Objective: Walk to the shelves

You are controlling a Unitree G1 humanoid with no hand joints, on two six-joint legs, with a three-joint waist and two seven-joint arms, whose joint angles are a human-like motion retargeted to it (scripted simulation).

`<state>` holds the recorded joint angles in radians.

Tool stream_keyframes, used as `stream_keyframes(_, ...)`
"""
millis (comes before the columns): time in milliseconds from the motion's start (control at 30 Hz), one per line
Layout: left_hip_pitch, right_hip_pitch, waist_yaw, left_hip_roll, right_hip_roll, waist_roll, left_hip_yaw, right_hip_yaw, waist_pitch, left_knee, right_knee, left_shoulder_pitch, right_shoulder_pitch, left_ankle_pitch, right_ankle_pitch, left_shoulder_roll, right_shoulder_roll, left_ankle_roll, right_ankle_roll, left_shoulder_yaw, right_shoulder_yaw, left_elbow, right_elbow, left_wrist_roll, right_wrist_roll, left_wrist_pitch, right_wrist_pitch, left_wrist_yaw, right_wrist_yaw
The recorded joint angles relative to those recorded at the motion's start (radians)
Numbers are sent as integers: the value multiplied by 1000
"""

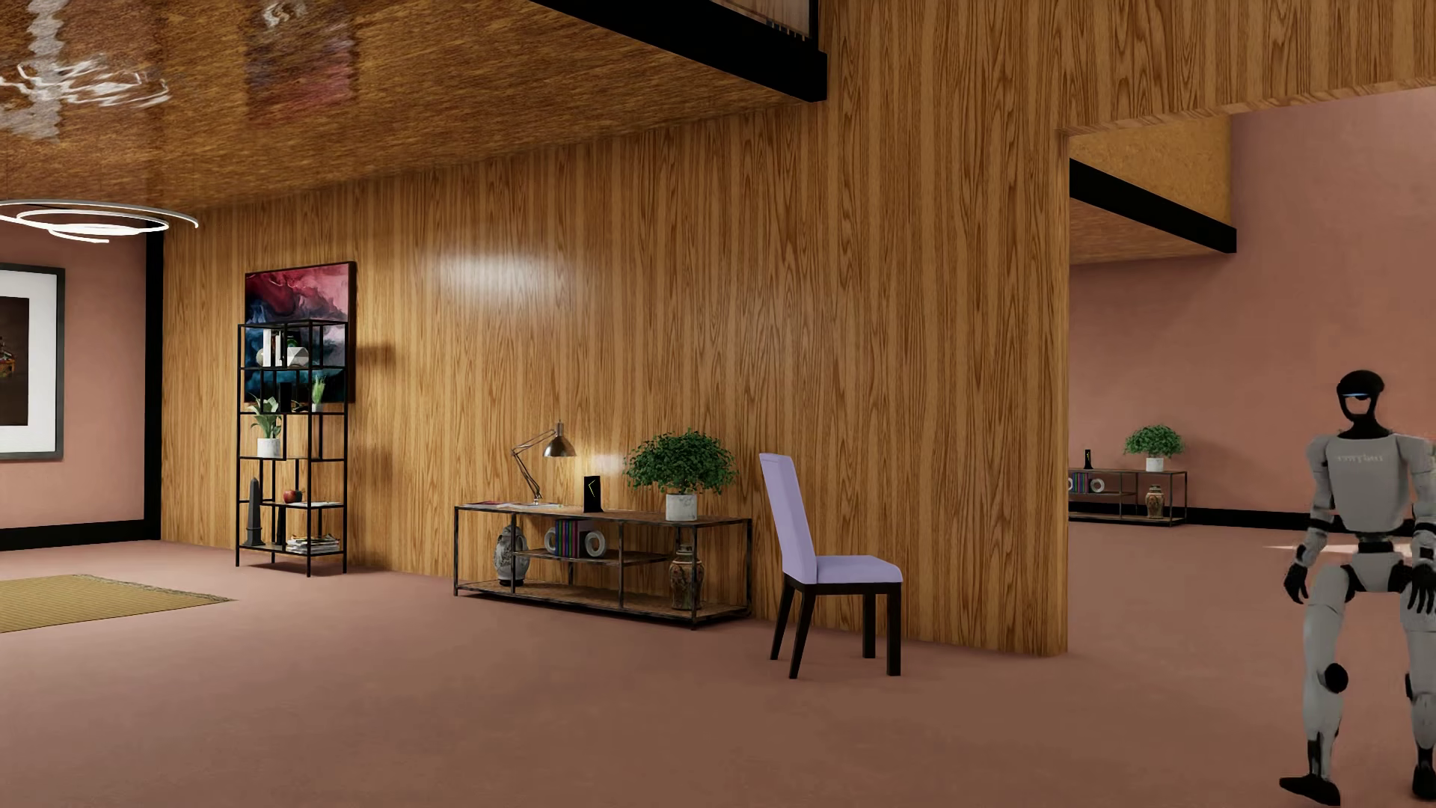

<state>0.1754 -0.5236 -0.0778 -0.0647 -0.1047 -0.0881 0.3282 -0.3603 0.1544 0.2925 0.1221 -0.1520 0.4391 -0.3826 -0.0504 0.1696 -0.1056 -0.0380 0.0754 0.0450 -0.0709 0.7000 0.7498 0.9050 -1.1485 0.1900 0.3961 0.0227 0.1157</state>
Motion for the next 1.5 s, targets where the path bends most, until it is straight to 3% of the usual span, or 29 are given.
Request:
stream_keyframes(33, 43, 17, 3, -9, -13, 0, 28, -80, -1, 9, 56, -3, 3, -25, 26, -2, 4, -12, -18, 1, 14, -10, 2, -4, -38, -3, -11, 2, 30)
stream_keyframes(67, 80, 22, -1, -6, -25, 8, 42, -108, 1, 27, 151, 4, 0, -27, 14, -5, 22, -22, -100, -1, 4, -17, -10, -7, -56, -5, -22, -10, 54)
stream_keyframes(100, 113, 44, -9, 4, -38, 19, 40, -149, 2, 61, 204, 15, 3, 5, 22, -12, 54, -28, -220, -16, -24, -19, -32, 3, -63, -11, -28, -16, 70)
stream_keyframes(133, 126, 78, -17, 28, -42, 35, 27, -172, 1, 132, 232, 33, 10, 76, 82, -23, 94, -20, -299, -33, -68, -12, -63, 18, -58, -16, -16, -13, 53)
stream_keyframes(167, 100, 101, -24, 68, -33, 53, 13, -175, 1, 259, 269, 61, 6, 172, 95, -33, 138, -26, -321, -36, -113, -5, -90, 28, -41, -14, -6, -12, 18)
stream_keyframes(267, -144, 191, -12, 192, 64, 104, -108, -131, 5, 844, 338, 180, -94, 454, -7, -64, 211, 16, -323, 8, -165, 9, -50, 8, -32, 12, 41, -41, -55)
stream_keyframes(333, -333, 298, 11, 212, 155, 124, -226, -73, 6, 1077, 293, 251, -201, 347, -49, -74, 195, 36, -322, 33, -109, 41, 3, 5, -97, 44, 24, -74, -79)
stream_keyframes(400, -489, 405, 43, 272, 238, 133, -276, 28, 1, 1127, 234, 328, -313, 351, -75, -92, 160, 78, -321, 70, -44, 61, 4, 7, -154, 70, -57, -88, -84)
stream_keyframes(500, -637, 533, 90, 332, 326, 147, -238, 233, -4, 870, 200, 440, -473, 322, -134, -137, 85, 164, -317, 127, 80, 47, -110, -21, -180, 77, -241, -75, -44)
stream_keyframes(567, -663, 601, 103, 287, 356, 159, -181, 337, -3, 461, 187, 487, -553, 359, -179, -163, 28, 139, -315, 129, 147, 44, -230, -18, -192, 66, -287, -75, -40)
stream_keyframes(633, -631, 671, 105, 140, 363, 166, -261, 395, -2, -50, 158, 500, -583, 383, -214, -171, -13, 53, -315, 111, 174, 43, -346, 4, -167, 68, -285, -109, -62)
stream_keyframes(667, -640, 708, 101, 74, 363, 167, -304, 401, 3, -156, 158, 501, -581, 362, -229, -164, -31, -68, -314, 106, 176, 36, -381, 15, -140, 69, -282, -124, -78)
stream_keyframes(700, -649, 742, 98, 22, 362, 166, -326, 398, 7, -171, 168, 498, -574, 368, -243, -157, -42, -99, -315, 111, 168, 24, -394, 16, -103, 67, -269, -125, -93)
stream_keyframes(733, -660, 776, 99, -21, 362, 163, -368, 395, 10, -109, 184, 494, -564, 381, -250, -148, -44, -102, -317, 123, 155, 12, -380, 14, -53, 64, -250, -112, -104)
stream_keyframes(767, -669, 812, 106, -52, 363, 157, -418, 400, 11, -8, 217, 497, -561, 401, -232, -147, -41, -69, -316, 148, 155, -6, -329, 7, -18, 65, -220, -90, -93)
stream_keyframes(833, -657, 856, 126, -30, 350, 138, -386, 424, 7, 156, 313, 520, -571, 484, -123, -173, -32, 32, -312, 227, 186, -48, -154, -48, -24, 70, -145, -22, -41)
stream_keyframes(867, -662, 838, 135, -1, 339, 122, -341, 429, 6, 252, 422, 530, -570, 415, -32, -185, -22, 62, -281, 264, 208, -57, -48, -82, -60, 73, -95, 7, -13)
stream_keyframes(900, -659, 779, 144, 28, 320, 107, -297, 422, 8, 327, 591, 527, -564, 339, 50, -198, -16, 75, -160, 292, 234, -49, 49, -115, -112, 83, -49, 25, 16)
stream_keyframes(933, -637, 694, 152, 57, 289, 93, -254, 397, 8, 364, 781, 511, -545, 277, 125, -198, -14, 80, 27, 296, 262, -23, 126, -125, -160, 99, -28, 20, 62)
stream_keyframes(967, -601, 595, 155, 83, 227, 79, -213, 353, 8, 374, 951, 485, -514, 230, 210, -187, -16, 79, 69, 280, 279, 12, 160, -111, -200, 120, -27, 3, 83)
stream_keyframes(1033, -509, 390, 136, 116, 83, 49, -142, 278, 9, 351, 1162, 411, -412, 164, 116, -147, -14, 71, -15, 208, 240, 78, 123, -47, -203, 134, -34, -44, 39)
stream_keyframes(1133, -353, 135, 70, 111, -44, 21, -71, 210, 9, 257, 1153, 293, -213, 103, 63, -77, -12, 58, -65, 83, 85, 123, -19, 58, -35, 83, -41, -67, -53)
stream_keyframes(1233, -224, -18, 20, 98, -75, 11, -8, 122, 7, 182, 771, 153, -114, 36, 42, -23, -1, 41, -124, 40, 10, 91, -56, 35, 95, 37, -12, -32, -63)
stream_keyframes(1267, -183, -20, 11, 93, -64, 10, 11, 66, 7, 148, 543, 108, -105, 21, 73, 2, 3, 34, -98, 32, 6, 73, -33, 22, 100, 25, 5, -15, -52)
stream_keyframes(1300, -141, -3, 5, 84, -24, 10, 27, 43, 6, 112, 280, 62, -98, 7, 108, 18, 7, 25, -87, 28, 10, 58, -8, 8, 85, 29, 20, 2, -39)
stream_keyframes(1333, -93, -10, -2, 71, 25, 14, 36, 92, 7, 71, 89, 18, -89, -2, 91, 24, 7, 15, -70, 24, 24, 46, 16, -10, 50, 35, 27, 10, -4)
stream_keyframes(1400, 14, -35, -8, 50, 88, 23, 69, 181, 9, 15, 15, -34, -82, -26, 48, 31, -13, -8, -42, 27, 81, 22, 56, -52, -71, 33, -20, 34, 78)
stream_keyframes(1467, 102, -45, -16, 61, 112, 39, 94, 174, 13, 42, 184, -26, -101, -18, 117, 33, -8, -37, -138, 19, 84, -21, 65, -85, -159, 19, -68, 45, 138)
stream_keyframes(1500, 133, -26, -23, 81, 111, 54, 83, 156, 15, 81, 244, -15, -100, 32, 174, 29, 15, -37, -191, -6, 49, -32, 45, -84, -171, 7, -70, 57, 125)
